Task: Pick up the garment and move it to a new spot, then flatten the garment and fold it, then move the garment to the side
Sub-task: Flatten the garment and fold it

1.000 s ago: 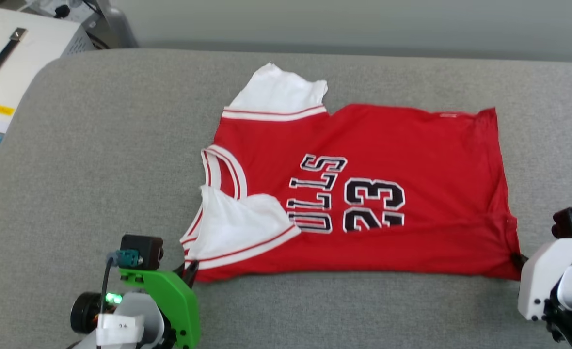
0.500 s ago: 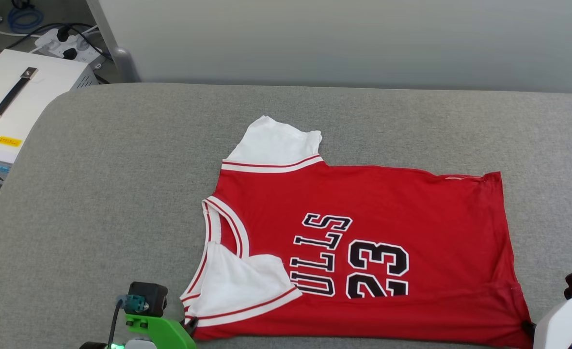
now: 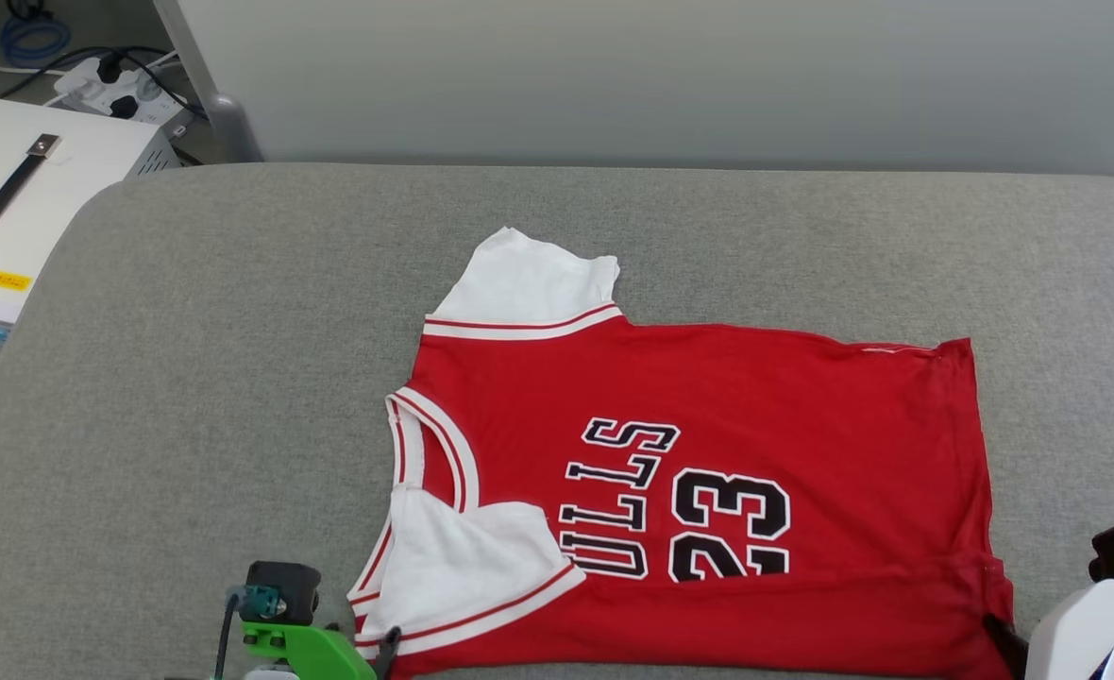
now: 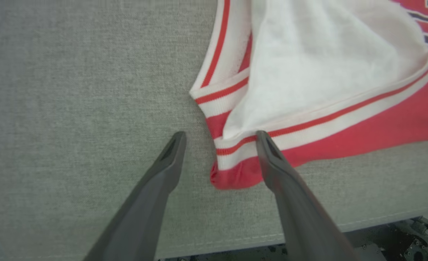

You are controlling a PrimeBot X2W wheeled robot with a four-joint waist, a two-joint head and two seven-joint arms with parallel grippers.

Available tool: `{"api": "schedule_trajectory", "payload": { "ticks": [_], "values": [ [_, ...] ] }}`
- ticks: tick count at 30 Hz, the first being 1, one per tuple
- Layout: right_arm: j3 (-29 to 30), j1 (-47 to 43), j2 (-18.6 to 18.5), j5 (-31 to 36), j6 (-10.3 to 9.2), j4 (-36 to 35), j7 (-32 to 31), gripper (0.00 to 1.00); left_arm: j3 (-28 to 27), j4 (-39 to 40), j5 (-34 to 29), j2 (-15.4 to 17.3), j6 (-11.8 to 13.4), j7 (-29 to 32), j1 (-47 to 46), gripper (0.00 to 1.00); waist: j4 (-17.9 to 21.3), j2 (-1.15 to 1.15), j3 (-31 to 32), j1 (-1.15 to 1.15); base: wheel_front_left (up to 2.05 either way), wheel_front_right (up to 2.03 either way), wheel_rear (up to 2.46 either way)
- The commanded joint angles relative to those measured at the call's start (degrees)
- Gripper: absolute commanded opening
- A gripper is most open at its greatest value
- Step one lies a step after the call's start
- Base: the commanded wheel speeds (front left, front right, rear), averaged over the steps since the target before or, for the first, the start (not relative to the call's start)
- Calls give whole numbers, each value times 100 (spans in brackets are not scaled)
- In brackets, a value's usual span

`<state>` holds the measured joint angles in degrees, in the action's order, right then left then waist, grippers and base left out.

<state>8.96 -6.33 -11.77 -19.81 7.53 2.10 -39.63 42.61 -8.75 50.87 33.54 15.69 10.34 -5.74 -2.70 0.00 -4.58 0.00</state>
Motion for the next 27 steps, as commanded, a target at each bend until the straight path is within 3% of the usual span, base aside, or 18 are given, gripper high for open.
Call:
{"api": "schedule_trajectory", "payload": {
  "ticks": [1,8,14,19,27],
  "values": [
    [-3,130,-62,-16,-4,-9,132,100,-45,3,-119,-32,-4,-97,-137,100,-14,0,30,0,0,0,0],
    [-53,375,-216,0,-4,-285,1178,100,-353,309,-367,-103,89,-917,-356,100,-44,0,223,0,0,0,0],
    [-456,467,-331,67,-4,-599,2351,100,-534,551,-738,-220,-5,-2024,-453,100,-36,0,330,0,0,0,0],
    [-672,427,-257,262,-4,-727,3304,100,-815,696,-959,-450,-90,-2483,-412,100,-26,0,322,0,0,0,0],
    [-697,359,105,627,-4,-688,4326,100,-1815,996,-1667,-1142,-630,-2532,-17,100,75,0,131,0,0,0,0]
  ]
}}
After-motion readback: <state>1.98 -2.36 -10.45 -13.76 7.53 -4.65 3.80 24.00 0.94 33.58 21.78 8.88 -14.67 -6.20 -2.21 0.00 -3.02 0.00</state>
